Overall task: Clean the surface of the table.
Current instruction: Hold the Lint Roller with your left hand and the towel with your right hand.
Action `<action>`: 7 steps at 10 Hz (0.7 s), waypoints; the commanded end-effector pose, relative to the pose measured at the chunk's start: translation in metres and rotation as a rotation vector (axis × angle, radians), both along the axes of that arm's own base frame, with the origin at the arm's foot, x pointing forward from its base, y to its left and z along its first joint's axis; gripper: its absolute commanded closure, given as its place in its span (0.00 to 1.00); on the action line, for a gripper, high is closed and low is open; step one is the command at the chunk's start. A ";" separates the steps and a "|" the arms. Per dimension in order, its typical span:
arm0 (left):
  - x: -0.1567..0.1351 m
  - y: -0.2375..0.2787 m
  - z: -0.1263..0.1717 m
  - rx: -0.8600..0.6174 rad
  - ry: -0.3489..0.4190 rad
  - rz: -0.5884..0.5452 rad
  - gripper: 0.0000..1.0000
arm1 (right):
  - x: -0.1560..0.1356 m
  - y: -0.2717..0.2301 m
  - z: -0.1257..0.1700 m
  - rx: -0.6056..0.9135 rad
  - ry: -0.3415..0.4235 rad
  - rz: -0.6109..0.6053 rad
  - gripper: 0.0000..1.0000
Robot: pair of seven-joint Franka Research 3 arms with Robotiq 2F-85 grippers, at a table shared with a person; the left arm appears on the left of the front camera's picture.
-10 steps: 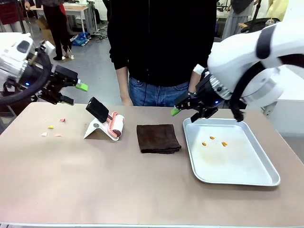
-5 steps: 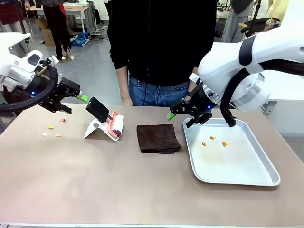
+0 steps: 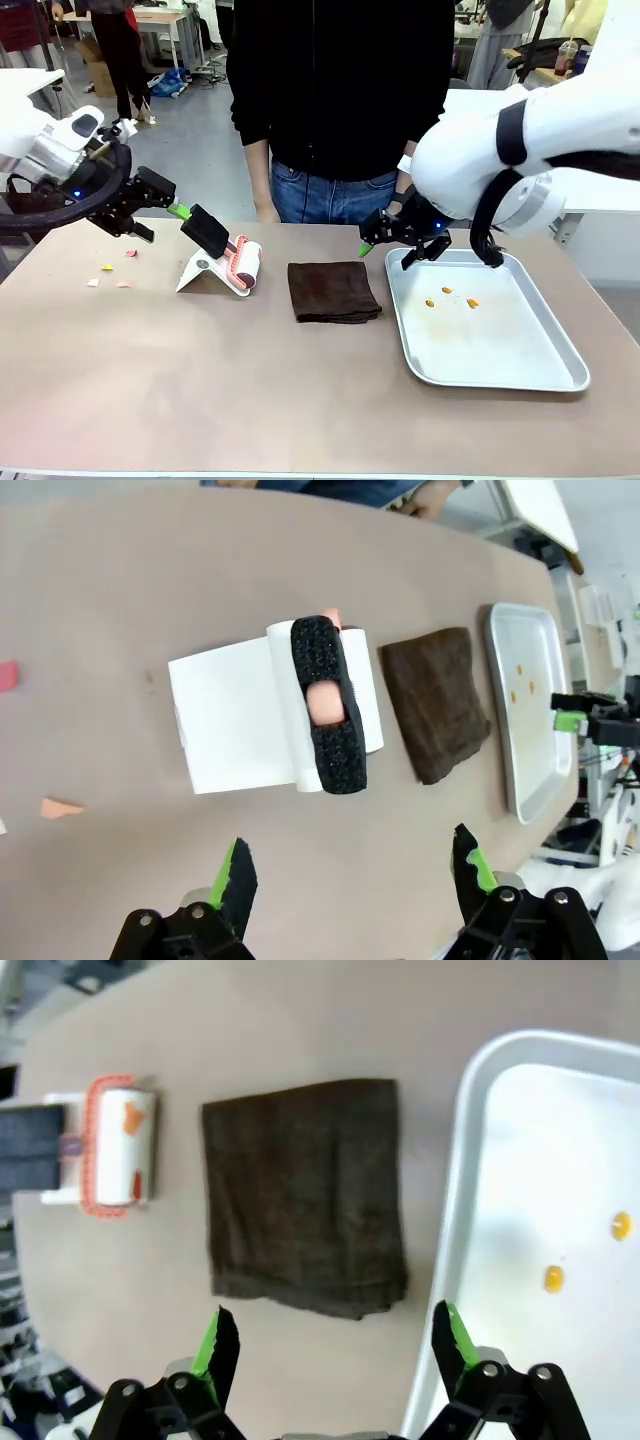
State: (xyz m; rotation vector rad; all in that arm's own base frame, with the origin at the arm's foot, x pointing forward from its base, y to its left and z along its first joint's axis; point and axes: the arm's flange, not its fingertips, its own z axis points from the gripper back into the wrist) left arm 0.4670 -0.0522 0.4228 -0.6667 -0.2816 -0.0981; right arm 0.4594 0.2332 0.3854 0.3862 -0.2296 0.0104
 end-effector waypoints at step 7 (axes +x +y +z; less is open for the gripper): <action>0.053 -0.020 -0.008 0.032 0.131 0.047 0.00 | 0.067 0.074 -0.036 -0.272 0.127 -0.143 0.00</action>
